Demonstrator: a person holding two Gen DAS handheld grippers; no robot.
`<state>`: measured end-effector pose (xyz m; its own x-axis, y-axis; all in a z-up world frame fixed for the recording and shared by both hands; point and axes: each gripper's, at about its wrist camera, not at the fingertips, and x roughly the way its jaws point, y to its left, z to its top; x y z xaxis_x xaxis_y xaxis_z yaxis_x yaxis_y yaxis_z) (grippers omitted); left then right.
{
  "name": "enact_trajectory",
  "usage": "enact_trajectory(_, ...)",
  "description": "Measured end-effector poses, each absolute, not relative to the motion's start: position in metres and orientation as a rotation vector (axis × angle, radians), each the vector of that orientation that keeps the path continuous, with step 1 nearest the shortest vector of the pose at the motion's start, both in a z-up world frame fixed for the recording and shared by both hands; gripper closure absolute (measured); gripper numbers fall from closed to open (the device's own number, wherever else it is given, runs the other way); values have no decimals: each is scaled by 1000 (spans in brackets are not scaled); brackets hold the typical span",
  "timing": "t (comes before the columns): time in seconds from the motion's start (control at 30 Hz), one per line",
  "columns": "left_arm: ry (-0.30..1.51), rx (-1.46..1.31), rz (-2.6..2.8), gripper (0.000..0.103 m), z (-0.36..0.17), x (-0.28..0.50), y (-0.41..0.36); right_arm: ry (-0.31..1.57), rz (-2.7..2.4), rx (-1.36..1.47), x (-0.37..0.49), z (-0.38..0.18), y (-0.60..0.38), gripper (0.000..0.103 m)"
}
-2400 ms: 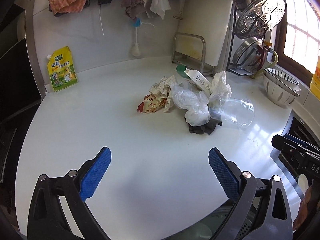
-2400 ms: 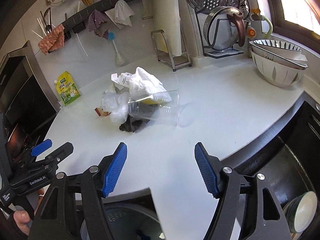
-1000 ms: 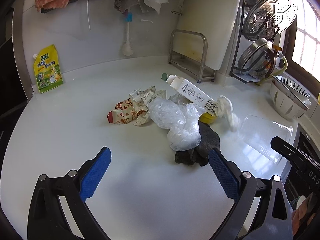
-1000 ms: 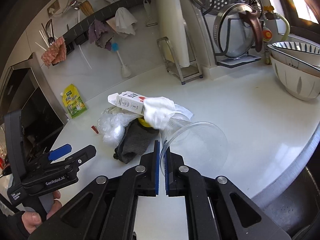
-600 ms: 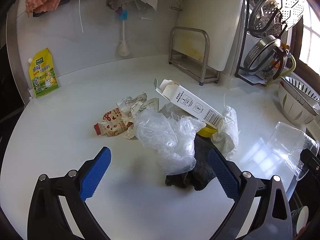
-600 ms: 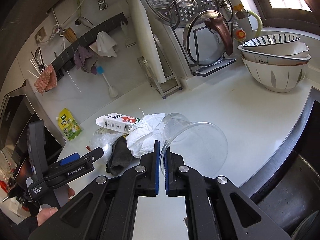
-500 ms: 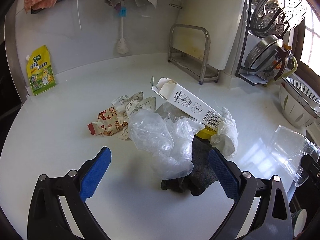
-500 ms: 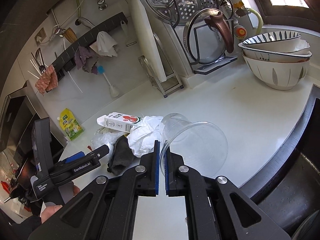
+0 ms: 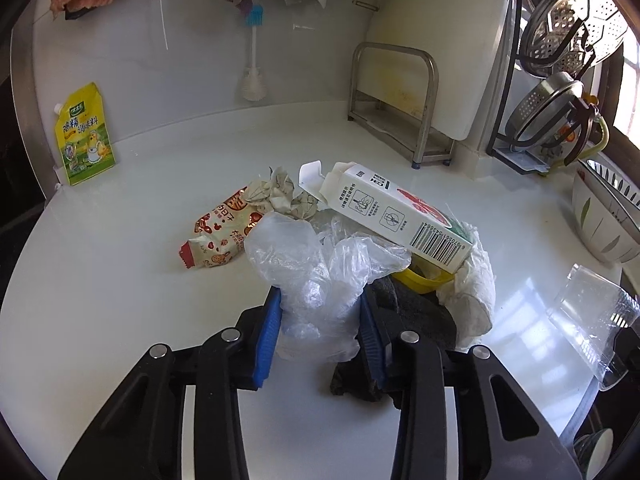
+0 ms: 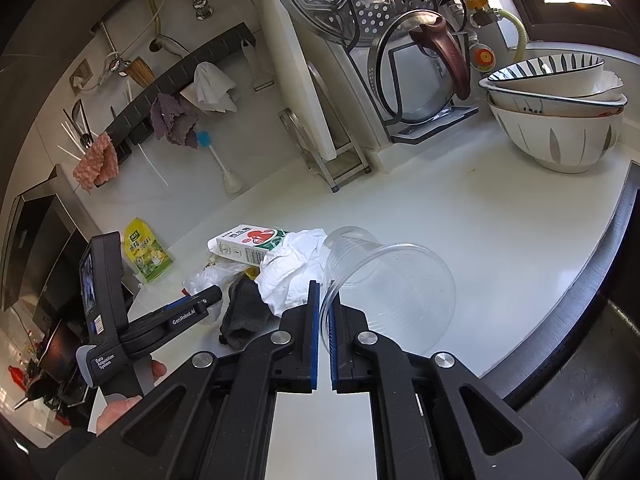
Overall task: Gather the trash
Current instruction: 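Grasp the clear plastic cup with the right gripper while the left grasps the plastic bag, then carry the cup and bag over the bin and release both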
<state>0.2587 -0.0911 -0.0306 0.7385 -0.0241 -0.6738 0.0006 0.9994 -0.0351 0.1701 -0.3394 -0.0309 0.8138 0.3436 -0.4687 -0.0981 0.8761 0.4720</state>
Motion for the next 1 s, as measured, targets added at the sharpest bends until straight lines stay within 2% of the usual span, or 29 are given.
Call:
enact_trajectory(0.33, 686, -4, -2, 66, -6, 228, -67, 583, 248, 425, 171, -31, -335, 99)
enact_trajectory(0.6, 691, 22, 4, 67, -7, 167, -49, 565, 245, 390, 161, -26, -327, 99)
enact_trajectory(1.0, 653, 71, -70, 67, -16, 61, -39, 565, 222, 241, 79, -27, -286, 99)
